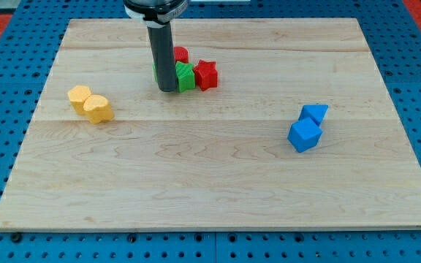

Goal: Move your arm towards the center

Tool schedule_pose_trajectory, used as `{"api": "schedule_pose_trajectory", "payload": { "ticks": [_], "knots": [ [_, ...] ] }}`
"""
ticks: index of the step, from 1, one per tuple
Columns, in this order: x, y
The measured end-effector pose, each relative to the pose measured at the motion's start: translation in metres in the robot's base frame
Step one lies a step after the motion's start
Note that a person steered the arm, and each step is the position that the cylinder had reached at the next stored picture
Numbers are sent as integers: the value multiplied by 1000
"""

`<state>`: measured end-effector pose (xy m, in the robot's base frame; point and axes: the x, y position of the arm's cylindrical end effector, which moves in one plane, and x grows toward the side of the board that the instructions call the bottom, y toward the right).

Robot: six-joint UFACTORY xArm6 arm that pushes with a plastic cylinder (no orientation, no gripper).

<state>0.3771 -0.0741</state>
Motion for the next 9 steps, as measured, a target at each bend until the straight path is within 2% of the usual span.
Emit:
{"api": "schedule_pose_trajectory", "payload": {
  "ticks": [3, 6, 9],
  "knots": [
    [14, 3],
    [68, 4],
    [69, 5]
  ]
}}
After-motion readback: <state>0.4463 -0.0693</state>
